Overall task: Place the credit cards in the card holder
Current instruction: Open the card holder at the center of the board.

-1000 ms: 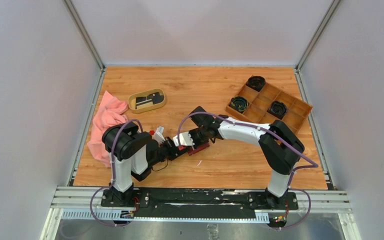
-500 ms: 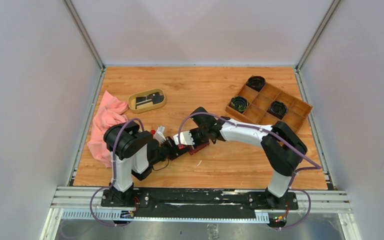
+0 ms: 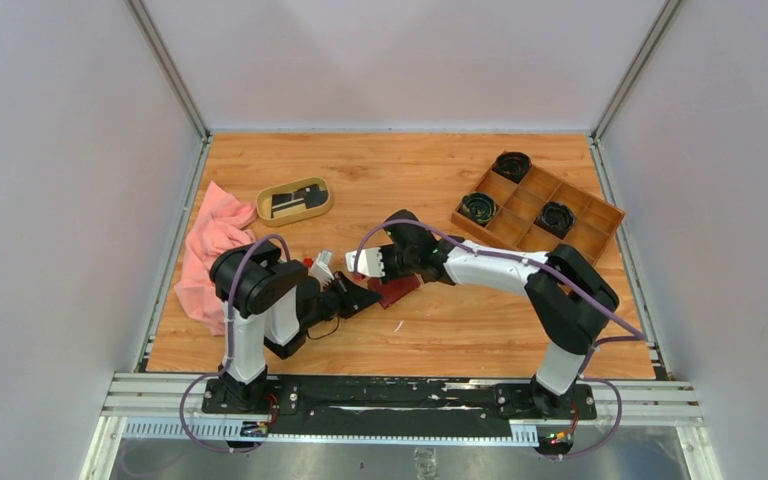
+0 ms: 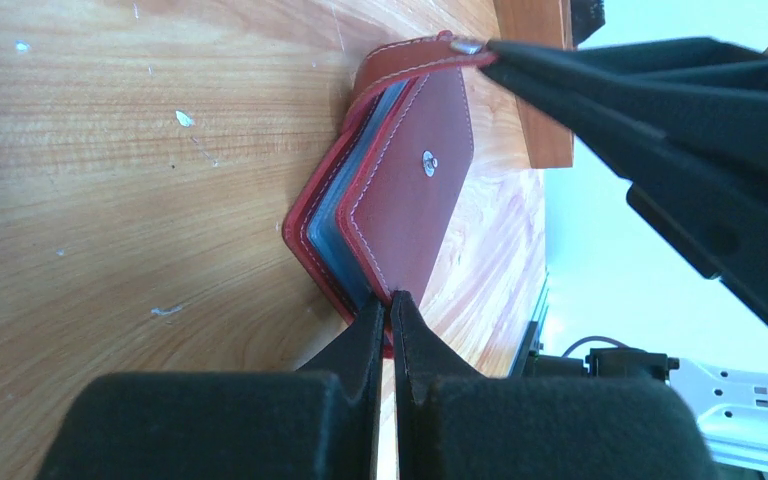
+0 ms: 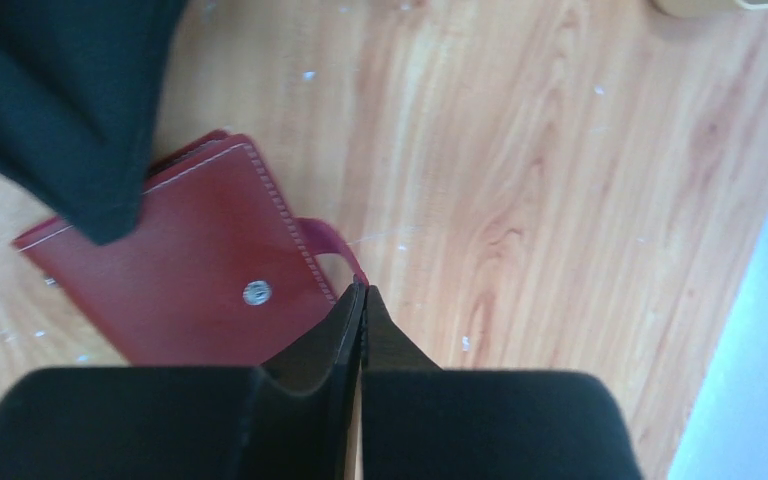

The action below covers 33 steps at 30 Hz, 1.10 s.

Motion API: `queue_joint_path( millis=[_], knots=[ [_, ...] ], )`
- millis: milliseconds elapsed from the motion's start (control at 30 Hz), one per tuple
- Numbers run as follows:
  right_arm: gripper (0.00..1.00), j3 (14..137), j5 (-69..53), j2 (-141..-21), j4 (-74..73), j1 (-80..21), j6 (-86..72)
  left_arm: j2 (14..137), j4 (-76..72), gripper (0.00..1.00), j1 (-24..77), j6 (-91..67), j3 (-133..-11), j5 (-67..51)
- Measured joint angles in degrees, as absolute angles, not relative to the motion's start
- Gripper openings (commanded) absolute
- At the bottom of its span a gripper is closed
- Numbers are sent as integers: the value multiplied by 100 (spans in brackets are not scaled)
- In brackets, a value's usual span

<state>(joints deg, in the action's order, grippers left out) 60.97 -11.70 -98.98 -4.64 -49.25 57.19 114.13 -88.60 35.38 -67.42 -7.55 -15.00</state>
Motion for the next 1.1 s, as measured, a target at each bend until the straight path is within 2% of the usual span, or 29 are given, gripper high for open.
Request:
queue_joint_path(
  millis=[233, 767, 1100],
  knots=[
    [0, 6066, -897, -9880, -49, -4921, 5461, 11421, -8862, 0, 3538, -6742, -757, -1509],
    [0, 6331, -1059, -9981, -462, -4530, 4827, 10733, -8764, 48, 3548, -6060, -309, -1529],
    [0, 6897, -1669, -10090, -1332, -4136, 4375, 9852, -8687, 52, 3548, -5723, -60, -1433]
  ],
)
